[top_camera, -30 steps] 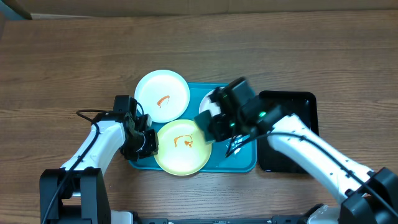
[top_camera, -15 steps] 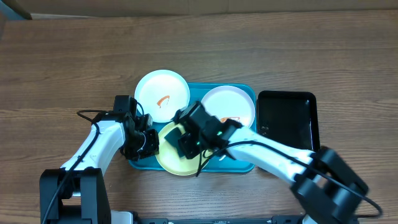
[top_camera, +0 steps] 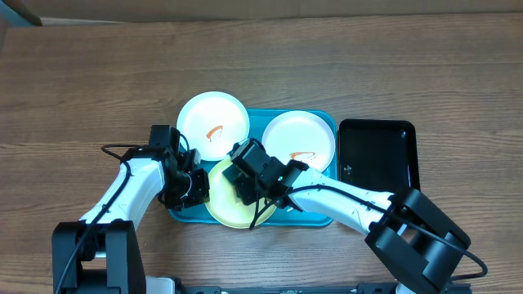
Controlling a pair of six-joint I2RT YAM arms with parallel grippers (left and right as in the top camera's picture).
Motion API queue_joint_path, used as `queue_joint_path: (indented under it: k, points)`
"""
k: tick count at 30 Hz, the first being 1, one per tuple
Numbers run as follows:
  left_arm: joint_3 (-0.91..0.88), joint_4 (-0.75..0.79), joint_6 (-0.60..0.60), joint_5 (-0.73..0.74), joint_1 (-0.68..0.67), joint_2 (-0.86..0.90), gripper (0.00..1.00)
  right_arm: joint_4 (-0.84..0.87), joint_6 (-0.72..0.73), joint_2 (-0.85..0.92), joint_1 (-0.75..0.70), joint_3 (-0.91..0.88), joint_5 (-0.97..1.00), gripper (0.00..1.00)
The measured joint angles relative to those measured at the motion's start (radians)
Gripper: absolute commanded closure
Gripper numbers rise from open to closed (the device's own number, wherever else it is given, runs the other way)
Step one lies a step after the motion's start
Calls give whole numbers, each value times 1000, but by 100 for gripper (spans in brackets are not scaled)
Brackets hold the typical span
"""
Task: Clean dirty plates on tray and stack at the side
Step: 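Scrub the yellow plate with the sponge in right gripper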
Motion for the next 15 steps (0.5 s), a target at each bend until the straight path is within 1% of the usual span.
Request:
queue_joint_path:
  k: [4, 9, 12, 15]
  points:
    - [0, 0, 0, 0, 0, 0, 96, -29, 21, 0, -40, 1, 45, 96]
    - [0, 0, 0, 14, -2, 0, 96, -141, 32, 0, -60, 18, 56, 96]
    - [0, -3, 0, 16, -6, 0, 96, -192, 34, -2, -60, 26, 28, 96]
    - [0, -6, 0, 12, -6, 0, 96, -207, 34, -4, -64, 27, -32, 96]
